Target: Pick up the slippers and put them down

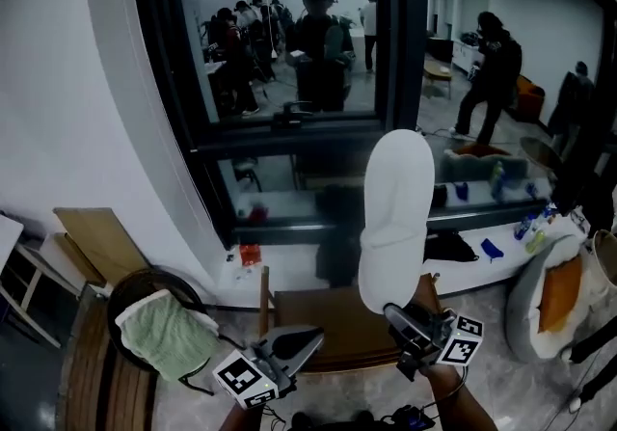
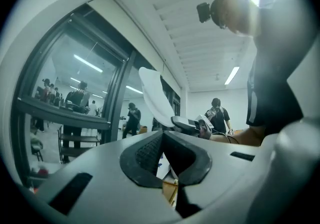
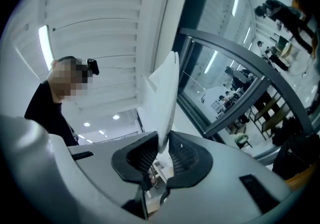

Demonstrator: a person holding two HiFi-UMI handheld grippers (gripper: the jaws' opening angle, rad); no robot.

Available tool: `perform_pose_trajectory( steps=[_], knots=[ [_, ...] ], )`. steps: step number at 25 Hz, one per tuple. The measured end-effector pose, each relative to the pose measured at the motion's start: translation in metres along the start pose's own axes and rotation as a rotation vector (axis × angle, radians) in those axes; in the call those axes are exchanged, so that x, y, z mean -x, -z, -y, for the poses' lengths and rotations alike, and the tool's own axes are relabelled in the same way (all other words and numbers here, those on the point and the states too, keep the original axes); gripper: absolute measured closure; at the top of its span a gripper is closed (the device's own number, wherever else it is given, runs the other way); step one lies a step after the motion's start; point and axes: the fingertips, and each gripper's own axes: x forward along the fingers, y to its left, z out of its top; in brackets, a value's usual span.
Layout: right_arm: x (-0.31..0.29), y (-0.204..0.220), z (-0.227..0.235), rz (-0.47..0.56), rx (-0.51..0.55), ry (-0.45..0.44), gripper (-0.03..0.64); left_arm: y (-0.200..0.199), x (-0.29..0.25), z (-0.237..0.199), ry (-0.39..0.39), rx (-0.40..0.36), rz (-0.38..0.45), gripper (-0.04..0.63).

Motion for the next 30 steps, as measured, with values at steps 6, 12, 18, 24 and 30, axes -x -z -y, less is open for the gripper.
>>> perform_pose_trajectory(
  steps=[6,12,18,24,30],
  knots=[
    [-0.004,-0.018,-0.030,0.010,0.089,-0.026,0.551,-0.035,0.004,0.002,-0.009,-0.019,0.017,0.592],
    [-0.008,-0.026,-0.039,0.012,0.128,-0.042,0.551,-0.051,0.004,-0.002,0.004,-0.061,0.026,0.592],
    [-0.008,-0.027,-0.035,0.015,0.120,-0.042,0.551,-0.051,-0.001,0.002,0.027,-0.073,0.018,0.592],
    [-0.013,-0.024,-0.033,-0.004,0.114,-0.051,0.551,-0.051,-0.002,0.002,0.034,-0.071,0.014,0.592],
    [-0.020,-0.021,-0.030,-0.008,0.108,-0.060,0.551,-0.047,0.002,-0.001,0.031,-0.059,-0.007,0.592]
  ],
)
